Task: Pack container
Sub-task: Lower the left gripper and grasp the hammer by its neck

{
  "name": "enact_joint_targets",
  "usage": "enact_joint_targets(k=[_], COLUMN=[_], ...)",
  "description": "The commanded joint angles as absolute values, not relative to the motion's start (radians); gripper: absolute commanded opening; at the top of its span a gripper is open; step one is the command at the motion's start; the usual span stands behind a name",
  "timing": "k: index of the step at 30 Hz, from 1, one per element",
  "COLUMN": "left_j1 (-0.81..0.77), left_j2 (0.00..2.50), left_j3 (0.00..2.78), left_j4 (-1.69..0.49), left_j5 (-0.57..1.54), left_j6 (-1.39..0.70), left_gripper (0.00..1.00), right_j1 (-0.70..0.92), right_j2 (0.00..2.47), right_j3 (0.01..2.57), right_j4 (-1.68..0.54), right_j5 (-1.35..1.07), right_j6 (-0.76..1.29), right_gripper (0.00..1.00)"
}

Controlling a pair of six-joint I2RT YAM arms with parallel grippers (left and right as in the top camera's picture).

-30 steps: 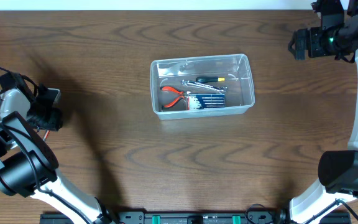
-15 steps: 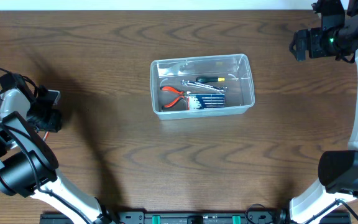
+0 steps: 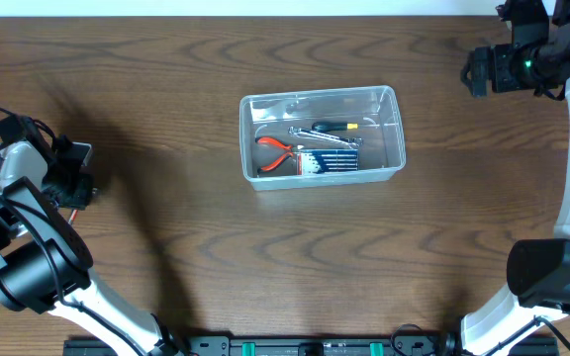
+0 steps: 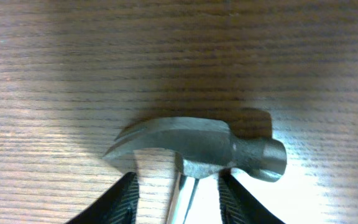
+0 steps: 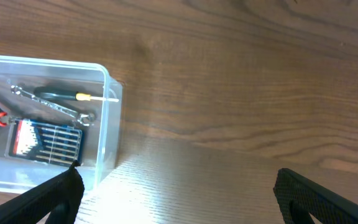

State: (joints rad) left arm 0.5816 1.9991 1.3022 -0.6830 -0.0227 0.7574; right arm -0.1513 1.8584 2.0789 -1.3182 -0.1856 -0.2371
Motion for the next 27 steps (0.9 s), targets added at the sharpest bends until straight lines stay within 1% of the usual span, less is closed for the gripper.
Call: enact_joint_targets(k=[1,3,8,16,20,25,26,27], left_j1=[0.59,0.59,0.59,0.583,0.562,0.543,0.543,0.543], left_j2=[2.026,2.026,2.026,2.026,2.026,2.026,2.026,2.026], left_j3=[1.298,1.298,1.298,1.298,1.298,1.298,1.298,1.298], left_j4=[-0.675,-0.674,-0.673,-0.673,-0.671,-0.67,-0.671,-0.671], left_j5=[-0.038,-0.038,-0.037,0.072,0.087,0.087,0.087,0.087], left_j6=[0.755,0.755,0.755,0.749,0.739,0.74,0.739,0.739], left_gripper=[0.36,0.35,0.27,0.26,0.22,0.2,0.19,0.15], right_j1=[-0.15,-0.15,-0.15,-0.15,-0.15,-0.15,-0.15,-0.15], right_j2=[1.868,1.868,1.868,1.868,1.868,1.868,1.868,1.868], right_j3=[2.08,2.08,2.08,2.08,2.08,2.08,2.08,2.08], right_j4=[-1.325,-1.325,-1.325,-1.324,-1.324,-1.324,-1.324,-1.324], right_j5=[-0.184,-0.184,-0.184,-0.184,-0.183,-0.183,-0.184,-0.183], right_j6=[-0.22,-0.215,-0.213,-0.213,-0.213,-0.214,-0.214,-0.214], right_gripper=[0.99,0.99,0.99,0.99,0.99,0.99,0.99,0.99])
